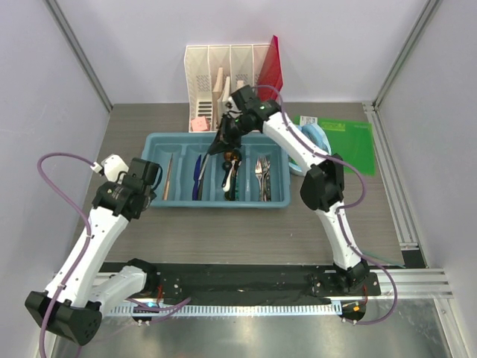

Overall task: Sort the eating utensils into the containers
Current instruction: Place the chopstick in the storage box.

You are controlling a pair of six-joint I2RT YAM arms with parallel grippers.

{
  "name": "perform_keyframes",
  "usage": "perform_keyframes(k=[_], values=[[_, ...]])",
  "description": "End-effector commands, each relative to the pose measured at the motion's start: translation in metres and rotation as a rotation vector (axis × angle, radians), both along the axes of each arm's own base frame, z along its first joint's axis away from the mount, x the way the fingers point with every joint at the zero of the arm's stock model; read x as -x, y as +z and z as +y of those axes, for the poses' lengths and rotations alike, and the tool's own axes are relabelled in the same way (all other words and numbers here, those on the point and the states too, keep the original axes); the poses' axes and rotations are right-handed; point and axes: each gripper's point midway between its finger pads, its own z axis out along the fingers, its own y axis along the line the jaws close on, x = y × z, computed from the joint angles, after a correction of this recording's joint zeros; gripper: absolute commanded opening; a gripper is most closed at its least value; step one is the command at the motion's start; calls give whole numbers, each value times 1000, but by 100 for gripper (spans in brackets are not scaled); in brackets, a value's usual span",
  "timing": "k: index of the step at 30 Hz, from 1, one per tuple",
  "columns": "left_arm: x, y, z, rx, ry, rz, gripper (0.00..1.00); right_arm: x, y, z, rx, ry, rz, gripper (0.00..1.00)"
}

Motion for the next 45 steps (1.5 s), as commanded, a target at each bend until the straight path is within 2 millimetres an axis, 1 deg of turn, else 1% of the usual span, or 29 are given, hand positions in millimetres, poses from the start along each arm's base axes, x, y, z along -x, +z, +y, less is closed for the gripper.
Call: perform_keyframes(k=[1,3,6,7,8,9,11,12,13,16,17,21,23,24,25,27,30,31,33,34,36,37,39,40,41,42,43,44,45], values=[[3,-2,1,4,7,19,50,19,52,72,-278,126,-68,1],[1,-2,0,-1,0,27,50,21,49,91,-340,148,-60,1],[1,-2,1,-13,-6,42,50,32,42,116,-383,199,-71,1],[2,-2,1,-18,-7,49,50,33,31,121,-383,209,-66,1],[2,-2,1,-20,-9,54,50,42,29,130,-394,233,-67,1],[4,-3,2,-22,-11,59,50,45,30,136,-421,252,-86,1],[6,-4,3,-25,-13,66,50,48,20,146,-431,268,-95,1],[7,-4,3,-24,-15,66,50,46,13,148,-428,265,-98,1],[9,-4,2,-19,-16,68,50,45,-1,150,-414,255,-81,1],[11,-7,0,-5,-30,74,49,40,-15,156,-427,250,-89,1],[12,-10,-2,4,-35,80,49,37,-29,159,-422,247,-81,1],[16,-14,-4,21,-44,92,47,26,-49,166,-433,213,-89,1],[18,-14,-4,25,-46,95,47,22,-48,171,-461,195,-78,1],[19,-14,-4,23,-49,97,47,20,-63,172,-451,189,-58,1],[20,-14,-3,19,-49,98,47,18,-60,175,-462,188,-64,1],[22,-13,-3,20,-53,91,47,18,-70,177,-468,187,-31,1],[23,-13,-3,27,-55,78,47,16,-77,176,-471,168,-16,1],[23,-14,-4,31,-59,81,47,15,-84,175,-461,157,-8,1],[24,-15,-4,35,-61,83,47,10,-85,175,-468,141,-16,1],[25,-15,-4,36,-63,84,47,8,-81,176,-487,136,-21,4],[26,-16,-4,32,-66,88,47,5,-81,178,-501,131,-22,23],[26,-16,-4,30,-66,88,47,3,-84,177,-500,121,-12,28],[26,-15,-3,28,-71,86,47,-1,-84,175,-502,111,-17,33],[26,-13,-3,28,-71,82,47,-2,-90,173,-486,97,-9,36],[26,-13,-3,26,-72,79,46,-3,-83,172,-498,97,-27,38],[27,-13,-2,25,-69,77,47,-3,-82,172,-495,95,-32,41],[28,-13,-1,27,-69,75,47,-3,-84,169,-487,91,-27,41],[30,-15,-2,30,-69,78,47,-2,-74,168,-495,99,-40,41],[29,-16,-2,37,-65,71,47,0,-70,168,-496,103,-45,41]])
